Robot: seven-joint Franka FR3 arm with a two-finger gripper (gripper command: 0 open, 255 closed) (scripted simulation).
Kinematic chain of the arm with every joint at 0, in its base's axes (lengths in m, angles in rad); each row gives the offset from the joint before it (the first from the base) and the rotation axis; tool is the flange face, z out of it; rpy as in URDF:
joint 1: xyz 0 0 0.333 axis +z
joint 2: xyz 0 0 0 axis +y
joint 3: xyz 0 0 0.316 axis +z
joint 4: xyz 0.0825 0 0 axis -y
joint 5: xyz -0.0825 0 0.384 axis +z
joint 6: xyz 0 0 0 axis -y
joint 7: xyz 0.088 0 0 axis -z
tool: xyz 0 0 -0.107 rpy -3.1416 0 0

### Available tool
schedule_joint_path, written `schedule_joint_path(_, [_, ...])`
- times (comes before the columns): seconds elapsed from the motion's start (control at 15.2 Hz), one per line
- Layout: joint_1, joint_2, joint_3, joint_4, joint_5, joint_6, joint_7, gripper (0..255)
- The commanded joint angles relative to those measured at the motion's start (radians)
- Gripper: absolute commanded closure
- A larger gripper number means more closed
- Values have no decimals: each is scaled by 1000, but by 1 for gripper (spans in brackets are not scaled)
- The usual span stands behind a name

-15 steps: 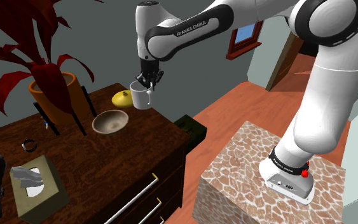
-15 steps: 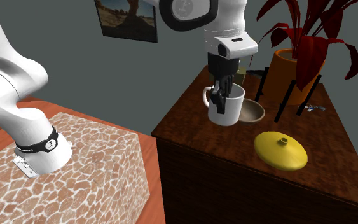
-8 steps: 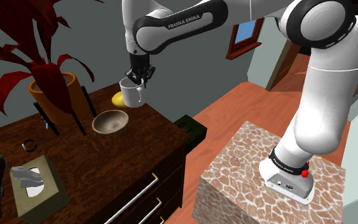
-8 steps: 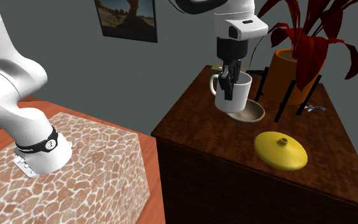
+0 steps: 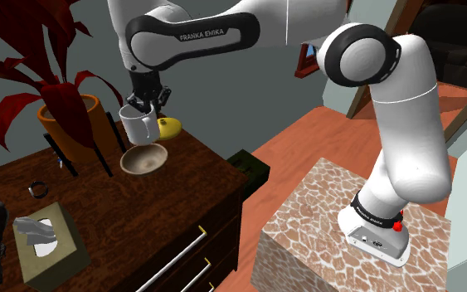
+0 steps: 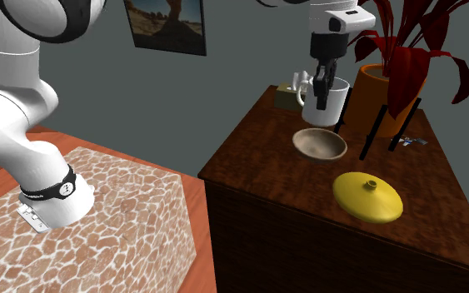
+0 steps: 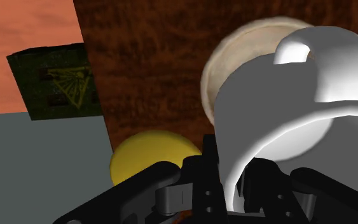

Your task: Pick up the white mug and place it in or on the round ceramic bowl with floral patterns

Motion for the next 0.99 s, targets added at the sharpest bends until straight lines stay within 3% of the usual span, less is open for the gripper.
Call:
schedule_joint_path(0.0, [45,80,-3,133,-19,-55,19,255])
schedule_joint_path(0.92, [24,78,-9,-60,-28,132,46,255])
